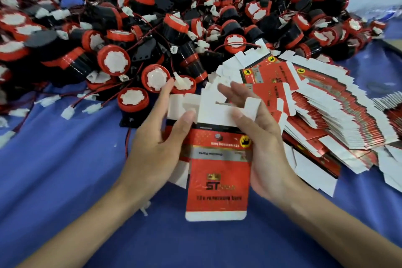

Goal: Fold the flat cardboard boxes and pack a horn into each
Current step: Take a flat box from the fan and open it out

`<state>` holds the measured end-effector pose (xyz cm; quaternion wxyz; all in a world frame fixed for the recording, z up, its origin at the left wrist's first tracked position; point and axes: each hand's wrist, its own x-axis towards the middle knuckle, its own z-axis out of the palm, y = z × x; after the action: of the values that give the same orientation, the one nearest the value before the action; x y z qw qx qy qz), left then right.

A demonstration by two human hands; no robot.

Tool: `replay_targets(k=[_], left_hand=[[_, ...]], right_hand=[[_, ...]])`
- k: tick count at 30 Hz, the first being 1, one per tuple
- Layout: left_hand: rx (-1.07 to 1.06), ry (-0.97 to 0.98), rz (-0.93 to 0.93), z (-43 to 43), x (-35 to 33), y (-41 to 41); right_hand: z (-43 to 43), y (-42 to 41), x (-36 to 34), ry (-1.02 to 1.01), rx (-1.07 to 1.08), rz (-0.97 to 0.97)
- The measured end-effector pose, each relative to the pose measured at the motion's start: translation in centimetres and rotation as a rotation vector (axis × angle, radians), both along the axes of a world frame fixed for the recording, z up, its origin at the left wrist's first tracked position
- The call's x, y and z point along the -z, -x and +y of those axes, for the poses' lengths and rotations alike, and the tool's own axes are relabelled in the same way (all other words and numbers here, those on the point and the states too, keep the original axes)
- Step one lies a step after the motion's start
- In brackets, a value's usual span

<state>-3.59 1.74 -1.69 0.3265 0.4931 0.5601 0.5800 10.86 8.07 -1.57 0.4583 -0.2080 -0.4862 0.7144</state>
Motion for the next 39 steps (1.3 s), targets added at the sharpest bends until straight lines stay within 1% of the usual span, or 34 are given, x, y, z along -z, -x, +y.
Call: replay_targets(k=[1, 2, 4, 5, 7, 9, 11, 14, 16, 18, 21, 23, 26, 27, 30, 32, 34, 37, 39], left_hand=[[-0.040, 0.000, 0.046, -0.1, 0.1, -0.2], [-0.024, -0.011, 0.034, -0.3, 0.2, -0.5], [0.069, -0.054, -0.066, -0.8, 0.3, -1.4], [0.075, -0.089, -0.077, -1.0, 0.5, -1.8], [0.028, -0.156, -0.072, -1.2, 0.6, -2.1], [-0.026, -0.187, -0.127, -1.3, 0.6, -1.9], [-0.060, -0.225, -0.194, -1.4, 0.8, -1.8], [-0.087, -0.279, -0.228, -1.3, 1.4, -1.9], [-0.083, -0.294, -0.249, -1.2, 1.6, -1.8], [-0.063, -0.308, -0.227, -1.2, 1.4, -1.8], [-0.106, -0.309, -0.108, -1.4, 1.1, -1.8], [-0.181, -0.304, -0.035, -1.4, 1.2, -1.5], [-0.253, -0.269, 0.052, -1.3, 1.1, -1.4], [-0.259, -0.256, 0.042, -1.3, 1.1, -1.5], [-0.249, -0.240, -0.185, -1.2, 1.1, -2.0], [-0.257, -0.241, -0.250, -1.3, 1.2, -2.1], [-0.256, -0.239, -0.218, -1.5, 1.1, -2.0], [-0.227, -0.239, -0.042, -1.6, 1.0, -1.8], [-0.219, -0.253, -0.008, -1.6, 0.9, -1.9]], right_hand=[[-0.1, 0.0, 0.0, -0.050, 0.061, -0.048], [-0.3, 0.1, 0.2, -0.108, 0.103, -0.095], [-1.1, 0.3, 0.4, -0.208, 0.126, -0.158], [-1.6, 0.5, 0.4, -0.230, 0.110, -0.161], [-2.2, 0.7, 0.5, -0.218, 0.066, -0.103], [-2.2, 0.6, 0.7, -0.194, 0.048, -0.071], [-1.9, 0.5, 0.8, -0.181, 0.056, -0.112], [-1.7, 0.6, 0.7, -0.084, 0.101, -0.056], [-1.8, 0.8, 0.7, -0.116, 0.139, -0.083], [-1.7, 0.8, 0.7, -0.164, 0.178, -0.166], [-1.6, 0.6, 0.9, -0.232, 0.149, -0.246], [-1.6, 0.4, 0.8, -0.269, 0.065, -0.248], [-1.8, 0.3, 1.0, -0.228, -0.033, -0.216], [-2.0, 0.3, 1.1, -0.199, -0.036, -0.220], [-2.6, 0.3, 1.1, -0.115, -0.009, -0.179], [-2.7, 0.2, 1.0, -0.128, 0.054, -0.166], [-2.6, 0.3, 0.8, -0.190, 0.117, -0.205], [-2.8, 0.5, 0.6, -0.260, 0.190, -0.258], [-2.8, 0.6, 0.8, -0.282, 0.228, -0.257]])
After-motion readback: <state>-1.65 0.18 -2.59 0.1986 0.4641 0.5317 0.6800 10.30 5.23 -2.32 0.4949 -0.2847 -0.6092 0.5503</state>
